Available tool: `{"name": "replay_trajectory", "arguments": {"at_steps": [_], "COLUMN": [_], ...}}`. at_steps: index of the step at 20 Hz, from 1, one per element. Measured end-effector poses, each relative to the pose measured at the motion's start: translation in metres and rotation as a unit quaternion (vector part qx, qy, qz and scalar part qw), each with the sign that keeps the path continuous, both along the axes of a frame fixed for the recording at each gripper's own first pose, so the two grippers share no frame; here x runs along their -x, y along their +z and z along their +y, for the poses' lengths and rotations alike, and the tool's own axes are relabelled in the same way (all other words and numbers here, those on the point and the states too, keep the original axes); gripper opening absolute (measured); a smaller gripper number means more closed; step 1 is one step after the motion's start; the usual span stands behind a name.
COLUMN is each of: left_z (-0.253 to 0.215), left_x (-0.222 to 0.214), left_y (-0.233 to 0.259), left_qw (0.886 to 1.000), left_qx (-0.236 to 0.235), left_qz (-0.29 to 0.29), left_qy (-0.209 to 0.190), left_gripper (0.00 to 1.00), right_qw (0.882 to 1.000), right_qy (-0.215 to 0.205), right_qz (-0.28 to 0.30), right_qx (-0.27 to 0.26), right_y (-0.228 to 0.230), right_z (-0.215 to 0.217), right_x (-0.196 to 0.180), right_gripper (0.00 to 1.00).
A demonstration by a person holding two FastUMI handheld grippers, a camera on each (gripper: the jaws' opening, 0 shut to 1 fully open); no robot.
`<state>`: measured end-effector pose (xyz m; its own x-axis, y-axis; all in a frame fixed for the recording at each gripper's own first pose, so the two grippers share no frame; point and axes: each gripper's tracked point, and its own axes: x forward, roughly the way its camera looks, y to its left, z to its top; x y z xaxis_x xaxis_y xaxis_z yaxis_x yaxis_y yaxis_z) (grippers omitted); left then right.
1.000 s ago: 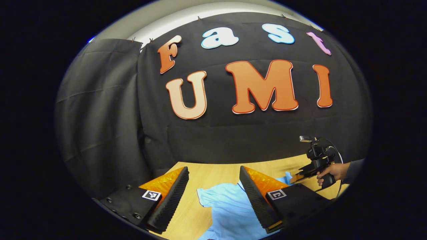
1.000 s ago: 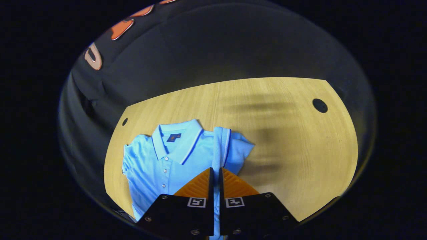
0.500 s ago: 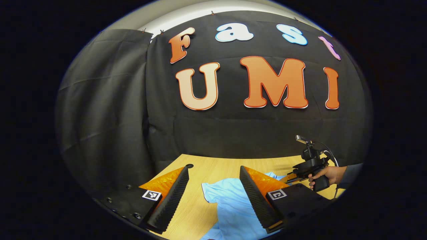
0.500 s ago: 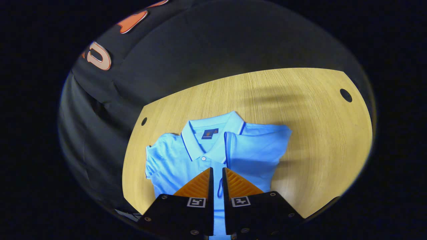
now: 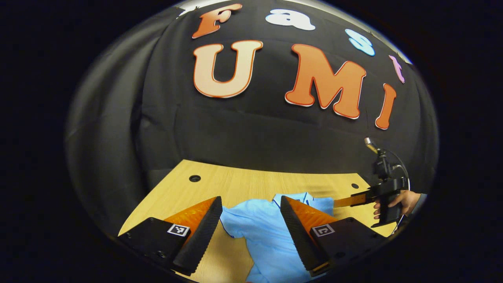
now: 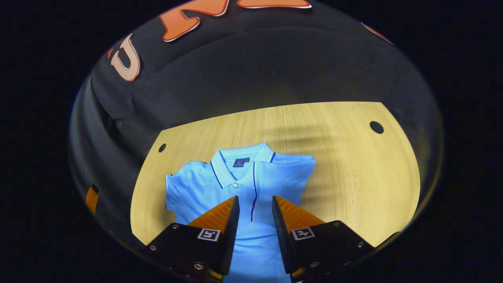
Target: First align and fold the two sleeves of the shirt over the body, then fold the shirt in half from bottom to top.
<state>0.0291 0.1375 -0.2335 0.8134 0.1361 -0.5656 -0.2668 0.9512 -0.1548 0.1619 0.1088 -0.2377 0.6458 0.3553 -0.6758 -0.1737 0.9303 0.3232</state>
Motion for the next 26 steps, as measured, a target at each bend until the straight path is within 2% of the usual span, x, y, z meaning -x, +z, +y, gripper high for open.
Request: {"name": "replay_trajectory", "arguments": {"at_steps": [3,4,5,6,9,12,13,14,16,19,20,21,22,24,26], "left_z": [0.004,0.006,0.009,0.012,0.019,0.024,0.028,0.032,0.036,0.038,0.040,0.041,0.042,0.041,0.041], "left_x": [-0.017,-0.021,-0.025,-0.029,-0.032,-0.037,-0.038,-0.041,-0.041,-0.036,-0.033,-0.031,-0.030,-0.029,-0.030], "left_y": [-0.038,-0.051,-0.063,-0.074,-0.120,-0.148,-0.160,-0.169,-0.191,-0.223,-0.232,-0.240,-0.247,-0.254,-0.261], "left_qw": [0.998,0.997,0.995,0.993,0.982,0.969,0.964,0.961,0.950,0.933,0.928,0.925,0.921,0.915,0.911], "left_qx": [0.037,0.047,0.053,0.058,0.075,0.116,0.118,0.119,0.113,0.106,0.100,0.094,0.088,0.081,0.071], "left_qz": [0.041,0.058,0.074,0.093,0.163,0.217,0.236,0.249,0.289,0.343,0.357,0.369,0.380,0.394,0.406], "left_qy": [-0.029,-0.034,-0.039,-0.043,-0.049,-0.036,-0.030,-0.024,-0.021,-0.015,-0.010,-0.006,-0.002,0.001,0.001], "left_gripper": [0.97,0.99,0.99,0.97,0.98,0.99,0.94,0.97,0.94,1.00,0.99,0.89,0.94,0.92,0.96], "right_qw": [1.000,0.999,0.999,0.998,0.996,0.992,0.991,0.990,0.988,0.988,0.987,0.987,0.987,0.986,0.986], "right_qy": [-0.028,-0.036,-0.046,-0.053,-0.085,-0.120,-0.128,-0.137,-0.148,-0.150,-0.151,-0.152,-0.154,-0.157,-0.159], "right_qz": [-0.011,-0.016,-0.021,-0.025,-0.035,-0.041,-0.041,-0.041,-0.037,-0.032,-0.031,-0.031,-0.031,-0.029,-0.030], "right_qx": [0.002,0.007,0.013,0.016,0.015,0.018,0.019,0.019,0.022,0.034,0.039,0.043,0.044,0.042,0.040], "right_y": [0.010,0.010,0.011,0.013,0.015,0.011,0.010,0.009,0.006,0.002,0.003,0.003,0.003,0.003,0.004], "right_z": [-0.014,-0.020,-0.026,-0.029,-0.042,-0.059,-0.063,-0.068,-0.074,-0.085,-0.090,-0.094,-0.097,-0.102,-0.105], "right_x": [0.018,0.025,0.031,0.038,0.058,0.076,0.080,0.086,0.095,0.106,0.110,0.113,0.115,0.119,0.122], "right_gripper": [0.63,0.63,0.72,0.77,0.84,0.85,0.85,0.85,0.85,0.85,0.85,0.85,0.85,0.85,0.85]}}
